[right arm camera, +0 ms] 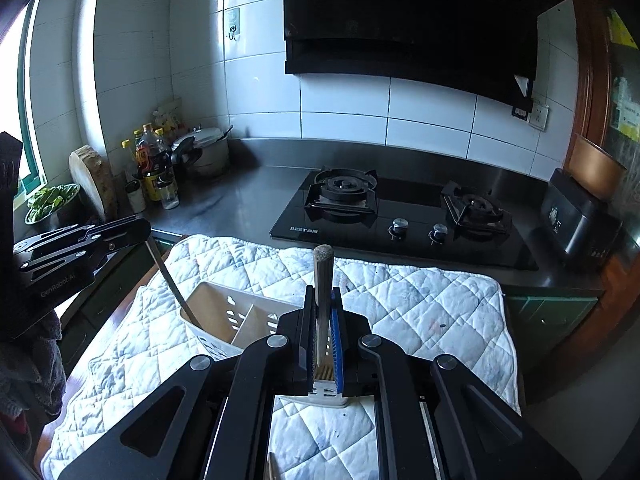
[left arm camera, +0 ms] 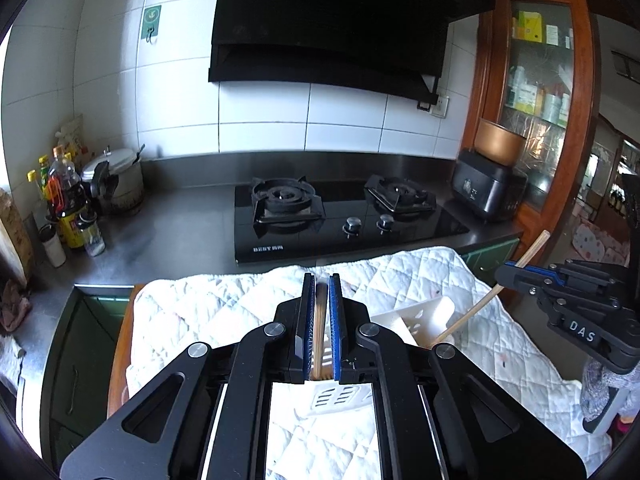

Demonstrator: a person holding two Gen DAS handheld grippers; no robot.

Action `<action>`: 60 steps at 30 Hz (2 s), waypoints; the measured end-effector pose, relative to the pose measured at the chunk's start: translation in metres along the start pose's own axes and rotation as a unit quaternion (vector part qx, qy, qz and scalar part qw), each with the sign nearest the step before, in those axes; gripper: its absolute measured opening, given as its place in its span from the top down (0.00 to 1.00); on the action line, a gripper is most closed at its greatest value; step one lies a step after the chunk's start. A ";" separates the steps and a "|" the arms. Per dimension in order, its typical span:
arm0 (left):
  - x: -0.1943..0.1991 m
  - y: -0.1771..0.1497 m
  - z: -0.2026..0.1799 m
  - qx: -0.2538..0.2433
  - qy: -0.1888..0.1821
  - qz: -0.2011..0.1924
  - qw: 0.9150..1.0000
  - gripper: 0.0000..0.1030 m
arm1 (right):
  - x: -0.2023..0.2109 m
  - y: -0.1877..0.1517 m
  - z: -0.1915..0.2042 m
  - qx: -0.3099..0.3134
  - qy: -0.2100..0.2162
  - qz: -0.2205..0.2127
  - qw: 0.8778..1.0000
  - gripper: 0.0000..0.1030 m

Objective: Organize utensils
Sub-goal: 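Lift the left gripper's chopstick into the white holder and open while the right gripper does likewise, then move both open grippers back down to the chopstick pile, then close the right gripper on a chopstick while the left gripper grasps another chopstick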

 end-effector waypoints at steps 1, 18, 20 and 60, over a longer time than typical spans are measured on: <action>-0.001 -0.002 0.001 -0.001 0.001 0.003 1.000 0.94 | -0.003 -0.002 0.001 0.002 0.000 0.003 1.000 0.93; 0.065 -0.027 0.002 -0.001 -0.002 -0.020 1.000 0.91 | 0.063 -0.024 0.022 0.028 -0.023 -0.029 0.999 0.60; 0.080 -0.039 0.001 -0.001 -0.006 -0.019 1.000 0.91 | 0.079 -0.038 0.026 0.026 -0.018 -0.034 0.999 0.58; 0.155 -0.322 0.015 0.022 -0.001 0.115 0.993 0.54 | 0.061 -0.326 0.086 -0.004 0.016 0.132 0.991 0.73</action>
Point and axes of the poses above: each gripper's, at about its wrist camera, not at the fingertips, and x roughly against the way its jaws point, z to its left, y to its top, the point moved 7 cm from there along -x, roughly the way its jaws point, and after that the axes turned 8 degrees about x, right-handed, at the moved point
